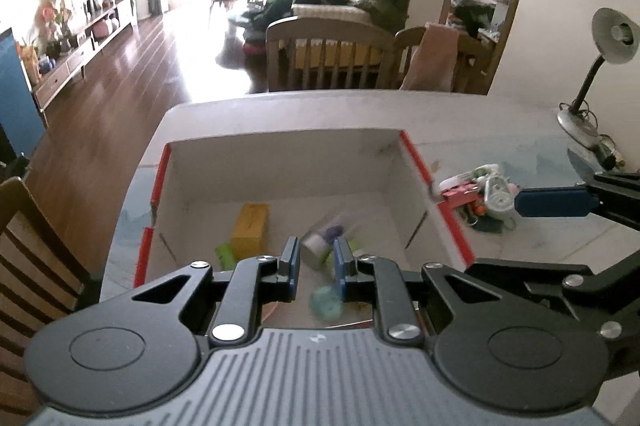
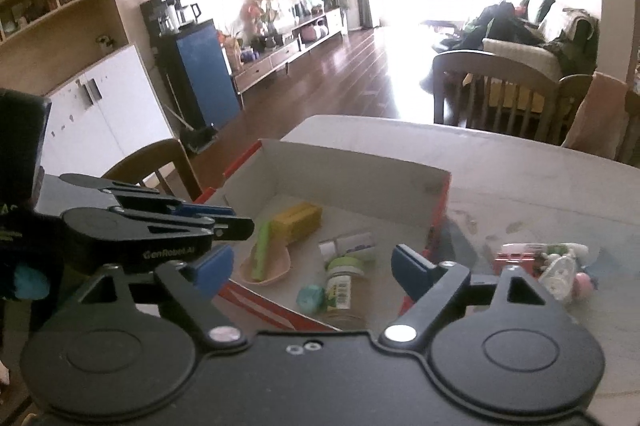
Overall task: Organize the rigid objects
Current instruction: 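Move both tools back to the pile of items on the table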
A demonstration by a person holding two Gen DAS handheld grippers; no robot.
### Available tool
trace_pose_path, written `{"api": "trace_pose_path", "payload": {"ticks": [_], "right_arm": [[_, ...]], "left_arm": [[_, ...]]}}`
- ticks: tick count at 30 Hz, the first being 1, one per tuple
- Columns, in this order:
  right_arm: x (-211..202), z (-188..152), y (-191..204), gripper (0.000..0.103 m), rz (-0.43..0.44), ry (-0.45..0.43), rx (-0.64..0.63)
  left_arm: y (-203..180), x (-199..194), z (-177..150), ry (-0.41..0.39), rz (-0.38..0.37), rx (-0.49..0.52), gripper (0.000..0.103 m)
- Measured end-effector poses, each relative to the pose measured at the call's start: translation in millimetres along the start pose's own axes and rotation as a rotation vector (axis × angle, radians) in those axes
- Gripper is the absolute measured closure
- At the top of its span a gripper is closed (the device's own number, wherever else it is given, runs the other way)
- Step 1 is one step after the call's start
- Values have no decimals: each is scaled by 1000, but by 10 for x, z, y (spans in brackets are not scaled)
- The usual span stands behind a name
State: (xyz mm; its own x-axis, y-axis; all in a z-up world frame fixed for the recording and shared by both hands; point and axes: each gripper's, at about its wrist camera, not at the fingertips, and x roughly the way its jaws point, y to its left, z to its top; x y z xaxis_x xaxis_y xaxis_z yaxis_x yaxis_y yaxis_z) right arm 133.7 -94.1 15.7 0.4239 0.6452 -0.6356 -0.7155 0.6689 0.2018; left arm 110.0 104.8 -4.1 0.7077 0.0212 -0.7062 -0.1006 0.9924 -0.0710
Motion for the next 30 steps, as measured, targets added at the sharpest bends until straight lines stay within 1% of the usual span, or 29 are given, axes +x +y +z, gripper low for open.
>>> {"api": "trace_pose_path", "payload": {"ticks": [4, 8, 9, 10, 11, 13, 15, 21, 23, 24, 25, 29, 30], "right_arm": [[-179, -106, -176, 13, -18, -18, 10], [-328, -207, -398, 13, -49, -21, 31], [-368, -227, -466, 13, -55, -22, 41], [-403, -247, -532, 13, -60, -22, 49], [-441, -279, -600, 13, -69, -22, 57], [-502, -312, -731, 13, -85, -25, 69], [-565, -359, -846, 13, -96, -24, 78], [-673, -467, -1187, 13, -133, -17, 87], [-704, -501, -1309, 13, -141, -14, 80], [-708, -516, -1357, 13, -146, -12, 75], [-704, -525, -1406, 13, -153, -8, 70], [-708, -566, -1626, 13, -159, 4, 71], [-708, -571, -1680, 13, -161, 7, 72]], "left_arm": [[-204, -33, -3, -15, -33, 9, 86], [-411, -24, -10, -18, -62, 18, 86], [-462, -7, -7, -17, -67, 18, 83], [-515, 11, -3, -15, -75, 17, 74], [-566, 27, -2, -16, -82, 16, 70], [-675, 47, 6, -24, -96, 12, 45], [-781, 58, 17, -42, -95, 14, 36], [-1089, 204, 94, -36, -109, 4, 36], [-1195, 270, 121, -31, -110, -1, 31], [-1255, 315, 143, -32, -110, -4, 26], [-1310, 343, 149, -32, -109, -8, 25], [-1519, 507, 209, -24, -114, -10, 24], [-1573, 568, 223, -20, -114, -8, 21]]}}
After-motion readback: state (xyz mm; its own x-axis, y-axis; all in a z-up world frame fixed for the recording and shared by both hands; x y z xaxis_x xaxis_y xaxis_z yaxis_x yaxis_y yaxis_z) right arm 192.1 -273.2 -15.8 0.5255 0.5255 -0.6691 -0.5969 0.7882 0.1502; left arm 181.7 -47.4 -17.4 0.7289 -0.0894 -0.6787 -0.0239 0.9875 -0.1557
